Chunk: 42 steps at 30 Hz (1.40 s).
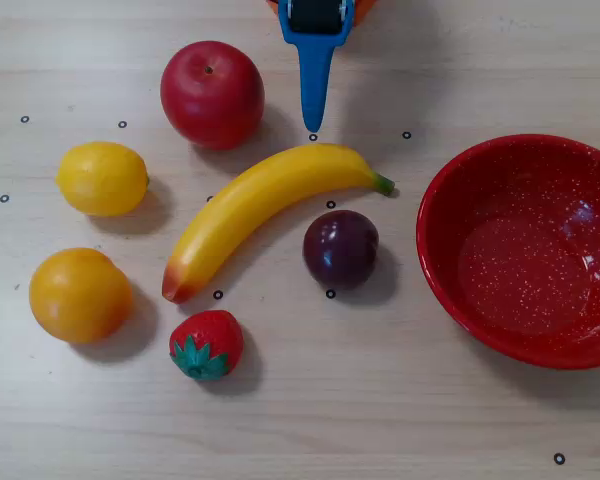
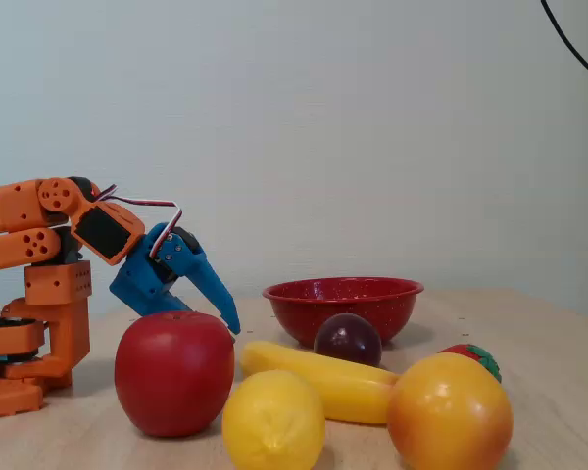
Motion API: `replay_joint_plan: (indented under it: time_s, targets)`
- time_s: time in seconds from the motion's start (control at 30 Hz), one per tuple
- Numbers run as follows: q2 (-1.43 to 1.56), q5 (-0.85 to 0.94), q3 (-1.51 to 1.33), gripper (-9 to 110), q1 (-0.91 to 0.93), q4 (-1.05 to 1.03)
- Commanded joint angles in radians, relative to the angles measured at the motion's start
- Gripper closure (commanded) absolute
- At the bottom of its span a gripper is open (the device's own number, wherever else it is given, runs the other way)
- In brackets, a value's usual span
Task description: Put the lemon in the red bowl.
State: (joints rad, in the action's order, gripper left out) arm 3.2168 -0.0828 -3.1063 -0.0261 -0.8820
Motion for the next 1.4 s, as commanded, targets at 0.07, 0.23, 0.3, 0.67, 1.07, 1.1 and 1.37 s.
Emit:
replay_joint_plan:
  time_s: [0.07, 0.23, 0.3, 0.67, 1.07, 1.1, 1.37]
  targets:
    - [0.014, -0.006, -0.012, 101, 0.017, 0.0]
    - [0.014, -0.006, -0.012, 101, 0.017, 0.0]
    - [0.014, -0.008, -0.012, 101, 0.017, 0.0]
    - [-0.155, -0.025, 0.104, 101, 0.006, -0.006]
    - [-0.522, -0.087, 0.572, 101, -0.031, -0.227]
    - [-0.56, -0.095, 0.62, 101, -0.041, -0.247]
    - [-0.885, -0.132, 1.077, 101, -0.138, -0.483]
